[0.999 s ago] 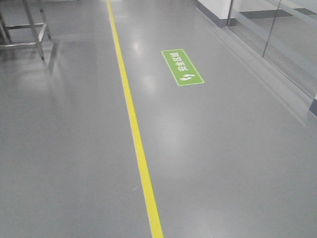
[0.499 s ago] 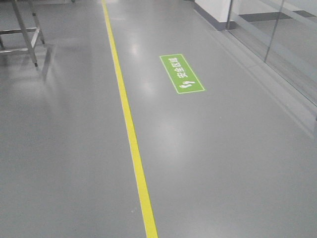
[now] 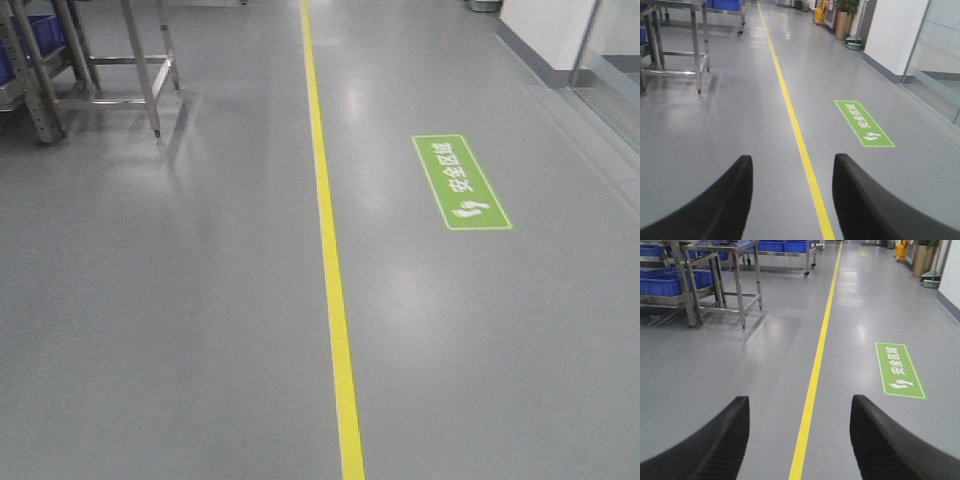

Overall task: Move and align brake pads A on conveyor
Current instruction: 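Drive along the yellow floor line past the green floor sign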

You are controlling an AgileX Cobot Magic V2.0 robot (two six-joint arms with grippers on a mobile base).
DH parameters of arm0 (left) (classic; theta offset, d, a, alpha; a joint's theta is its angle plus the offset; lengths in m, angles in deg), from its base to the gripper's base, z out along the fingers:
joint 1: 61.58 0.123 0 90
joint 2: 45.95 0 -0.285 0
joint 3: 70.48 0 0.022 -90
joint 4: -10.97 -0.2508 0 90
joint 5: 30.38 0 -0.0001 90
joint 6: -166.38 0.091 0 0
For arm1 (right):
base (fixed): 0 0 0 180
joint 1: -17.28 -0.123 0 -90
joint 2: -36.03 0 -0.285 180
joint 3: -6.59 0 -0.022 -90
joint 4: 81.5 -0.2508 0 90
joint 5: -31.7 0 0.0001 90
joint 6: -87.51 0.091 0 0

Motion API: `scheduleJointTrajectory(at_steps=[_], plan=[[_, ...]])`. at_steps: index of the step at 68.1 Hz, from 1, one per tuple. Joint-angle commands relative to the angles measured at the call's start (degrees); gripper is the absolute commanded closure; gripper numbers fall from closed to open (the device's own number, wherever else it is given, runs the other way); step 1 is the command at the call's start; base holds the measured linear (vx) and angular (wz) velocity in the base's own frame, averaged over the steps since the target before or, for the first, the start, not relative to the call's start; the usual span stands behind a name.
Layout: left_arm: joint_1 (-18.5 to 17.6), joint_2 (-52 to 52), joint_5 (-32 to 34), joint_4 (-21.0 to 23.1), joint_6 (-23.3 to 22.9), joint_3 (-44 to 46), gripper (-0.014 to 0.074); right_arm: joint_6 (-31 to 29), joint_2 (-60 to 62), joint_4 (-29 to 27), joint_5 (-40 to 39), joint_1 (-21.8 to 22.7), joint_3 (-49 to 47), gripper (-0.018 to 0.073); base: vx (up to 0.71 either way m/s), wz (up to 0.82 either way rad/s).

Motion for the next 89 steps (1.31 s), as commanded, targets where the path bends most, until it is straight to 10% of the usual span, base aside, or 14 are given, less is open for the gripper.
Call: scheduleJointTrajectory(at_steps=[1, 89], plan=[[-0.1, -0.9, 4.4, 0.1, -0.1, 1.4, 0.0245, -0.4, -0.8, 0.0, -4.2, 0.2, -1.5, 0.0127, 0.50, 0.28], [-0.1, -0.9, 4.4, 0.1, -0.1, 1.4, 0.0245, -0.4, -0.8, 0.0, -4.2, 0.2, -1.5, 0.0127, 0.61, 0.02]])
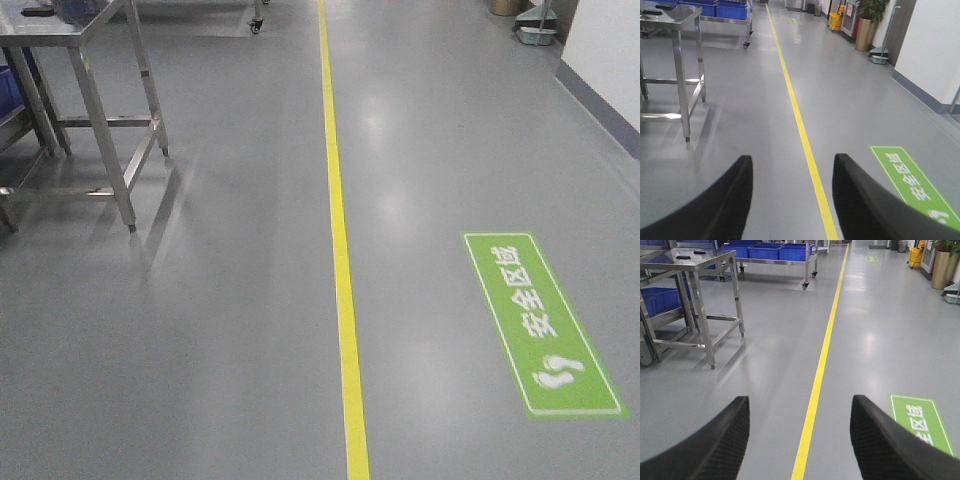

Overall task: Move and align brake pads A on conveyor
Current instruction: 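Drive along the yellow floor line past the green floor sign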

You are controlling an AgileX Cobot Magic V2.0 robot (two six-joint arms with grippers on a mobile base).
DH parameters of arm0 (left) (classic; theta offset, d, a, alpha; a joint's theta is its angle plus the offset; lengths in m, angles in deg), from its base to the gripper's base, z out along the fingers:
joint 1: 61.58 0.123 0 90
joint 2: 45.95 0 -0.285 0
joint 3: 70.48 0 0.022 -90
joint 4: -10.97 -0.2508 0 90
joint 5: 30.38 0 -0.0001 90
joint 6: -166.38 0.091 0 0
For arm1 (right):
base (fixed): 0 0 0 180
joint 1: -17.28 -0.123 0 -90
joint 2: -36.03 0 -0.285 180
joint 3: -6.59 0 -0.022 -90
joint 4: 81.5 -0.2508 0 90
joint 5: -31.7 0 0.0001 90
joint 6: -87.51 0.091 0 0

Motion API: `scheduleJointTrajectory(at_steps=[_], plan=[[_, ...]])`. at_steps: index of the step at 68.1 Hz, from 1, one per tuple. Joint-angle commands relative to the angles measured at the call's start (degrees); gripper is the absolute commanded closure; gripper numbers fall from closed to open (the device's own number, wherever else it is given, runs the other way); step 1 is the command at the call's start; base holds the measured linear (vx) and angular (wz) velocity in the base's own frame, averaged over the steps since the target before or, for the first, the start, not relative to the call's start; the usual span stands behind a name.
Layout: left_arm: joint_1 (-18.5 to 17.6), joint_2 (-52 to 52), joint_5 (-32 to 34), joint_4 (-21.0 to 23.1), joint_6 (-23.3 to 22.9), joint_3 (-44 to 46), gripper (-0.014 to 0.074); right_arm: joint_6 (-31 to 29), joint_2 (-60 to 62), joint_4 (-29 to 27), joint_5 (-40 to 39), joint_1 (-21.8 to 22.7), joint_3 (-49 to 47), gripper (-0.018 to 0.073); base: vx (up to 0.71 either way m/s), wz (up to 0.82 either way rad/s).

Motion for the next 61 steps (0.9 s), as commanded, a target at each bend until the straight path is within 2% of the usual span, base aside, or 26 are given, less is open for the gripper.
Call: scheduleJointTrajectory(at_steps=[1, 61], plan=[[-0.1, -0.9, 4.4, 0.1, -0.1, 1.4, 0.0245, -0.4, -0.8, 0.0, -4.2, 0.2, -1.5, 0.0127, 0.71, 0.09], [-0.1, -0.9, 4.4, 0.1, -0.1, 1.4, 0.0245, -0.4, -0.8, 0.0, -4.2, 0.2, -1.5, 0.0127, 0.72, -0.03]])
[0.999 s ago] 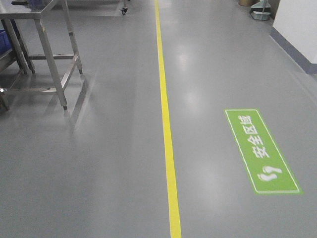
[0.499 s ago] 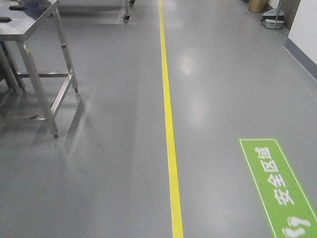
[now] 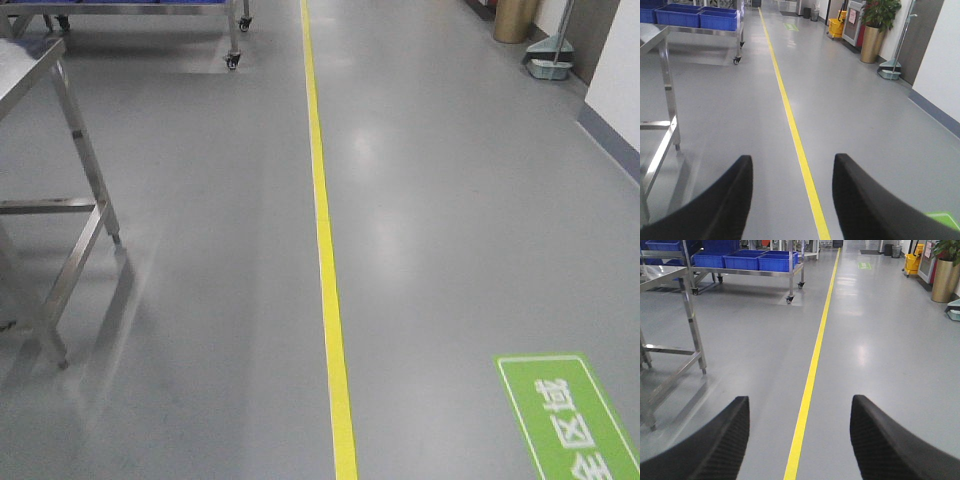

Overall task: Move and align brake pads A on conveyor
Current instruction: 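Drive along the yellow floor line past the green floor sign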

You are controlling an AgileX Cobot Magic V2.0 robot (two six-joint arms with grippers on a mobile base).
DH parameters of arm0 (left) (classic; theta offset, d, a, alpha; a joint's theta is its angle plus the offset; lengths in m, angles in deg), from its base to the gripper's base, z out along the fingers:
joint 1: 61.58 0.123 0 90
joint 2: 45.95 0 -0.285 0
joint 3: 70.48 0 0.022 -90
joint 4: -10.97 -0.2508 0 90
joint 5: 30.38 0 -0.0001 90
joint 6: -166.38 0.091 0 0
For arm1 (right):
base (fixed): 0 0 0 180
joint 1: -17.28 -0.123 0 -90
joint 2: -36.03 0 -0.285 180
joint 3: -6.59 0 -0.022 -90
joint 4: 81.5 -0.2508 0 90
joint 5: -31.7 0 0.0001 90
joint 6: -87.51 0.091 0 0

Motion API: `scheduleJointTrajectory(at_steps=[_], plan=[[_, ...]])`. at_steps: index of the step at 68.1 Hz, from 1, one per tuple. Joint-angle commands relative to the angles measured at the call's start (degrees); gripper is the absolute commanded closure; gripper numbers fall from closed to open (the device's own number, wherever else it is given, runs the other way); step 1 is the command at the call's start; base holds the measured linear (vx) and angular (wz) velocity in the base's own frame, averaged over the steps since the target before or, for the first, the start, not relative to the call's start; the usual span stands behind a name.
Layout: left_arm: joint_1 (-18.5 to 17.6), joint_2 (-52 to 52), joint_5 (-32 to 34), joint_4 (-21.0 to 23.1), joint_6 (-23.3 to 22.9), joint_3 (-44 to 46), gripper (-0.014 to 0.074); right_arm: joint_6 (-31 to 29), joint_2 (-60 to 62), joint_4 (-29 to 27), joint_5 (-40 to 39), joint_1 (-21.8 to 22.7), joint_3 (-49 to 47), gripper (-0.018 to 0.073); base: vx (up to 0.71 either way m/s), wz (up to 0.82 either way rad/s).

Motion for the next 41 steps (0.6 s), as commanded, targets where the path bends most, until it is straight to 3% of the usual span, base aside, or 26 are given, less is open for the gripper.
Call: scheduleJointTrajectory(at_steps=[1, 41], plan=[[-0.1, -0.9, 4.4, 0.1, -0.1, 1.4, 0.0245, -0.4, -0.8, 0.0, -4.2, 0.2, -1.5, 0.0127, 0.72, -0.01], [-0.1, -0.9, 4.4, 0.1, -0.1, 1.4, 0.0245, -0.4, -0.8, 0.0, -4.2, 0.2, -1.5, 0.0127, 0.72, 0.05]])
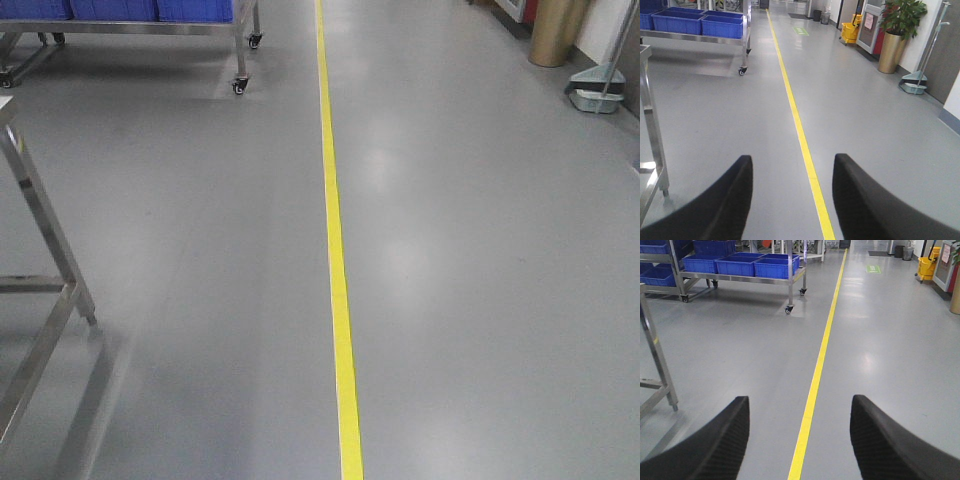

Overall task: Move and align brake pads A on conveyor
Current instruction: 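Drive along the yellow floor line past the green floor sign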

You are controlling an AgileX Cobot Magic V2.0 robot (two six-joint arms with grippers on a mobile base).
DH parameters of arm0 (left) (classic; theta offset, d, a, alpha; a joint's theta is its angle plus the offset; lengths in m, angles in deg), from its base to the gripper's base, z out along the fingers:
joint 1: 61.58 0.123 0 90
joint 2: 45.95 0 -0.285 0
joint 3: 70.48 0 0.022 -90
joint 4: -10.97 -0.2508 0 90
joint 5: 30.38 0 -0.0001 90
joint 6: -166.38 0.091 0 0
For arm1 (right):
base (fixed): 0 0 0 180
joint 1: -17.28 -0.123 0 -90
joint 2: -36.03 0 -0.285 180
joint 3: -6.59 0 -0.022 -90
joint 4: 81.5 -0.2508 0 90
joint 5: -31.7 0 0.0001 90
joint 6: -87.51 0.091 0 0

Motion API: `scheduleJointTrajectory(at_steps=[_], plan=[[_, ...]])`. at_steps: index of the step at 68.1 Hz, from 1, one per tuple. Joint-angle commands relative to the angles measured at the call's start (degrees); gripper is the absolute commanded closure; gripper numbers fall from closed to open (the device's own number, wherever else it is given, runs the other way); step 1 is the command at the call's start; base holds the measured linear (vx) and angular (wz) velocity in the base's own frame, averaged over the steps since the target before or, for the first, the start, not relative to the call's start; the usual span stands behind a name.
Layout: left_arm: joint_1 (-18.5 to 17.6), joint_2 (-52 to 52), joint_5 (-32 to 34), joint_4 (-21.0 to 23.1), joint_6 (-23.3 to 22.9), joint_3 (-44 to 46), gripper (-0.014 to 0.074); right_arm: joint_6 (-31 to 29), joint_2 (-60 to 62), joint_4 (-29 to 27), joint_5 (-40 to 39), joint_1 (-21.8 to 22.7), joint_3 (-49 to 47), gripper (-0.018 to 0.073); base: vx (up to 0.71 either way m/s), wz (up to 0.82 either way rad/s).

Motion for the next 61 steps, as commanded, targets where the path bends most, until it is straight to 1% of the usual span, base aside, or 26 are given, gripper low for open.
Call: scheduleJointTrajectory(at_steps=[1, 28, 61], plan=[[-0.1, -0.9, 4.4, 0.1, -0.1, 1.4, 0.0245, -0.4, -0.8, 0.0, -4.2, 0.2, -1.5, 0.0127, 0.68, 0.05], [-0.1, -0.9, 4.4, 0.1, -0.1, 1.4, 0.0245, -0.4, -0.8, 0.0, -4.2, 0.2, -1.5, 0.0127, 0.67, 0.01], [-0.1, -0.9, 4.4, 0.1, -0.1, 1.4, 0.0245, -0.4, -0.8, 0.0, -4.2, 0.2, -1.5, 0.0127, 0.60, 0.06]])
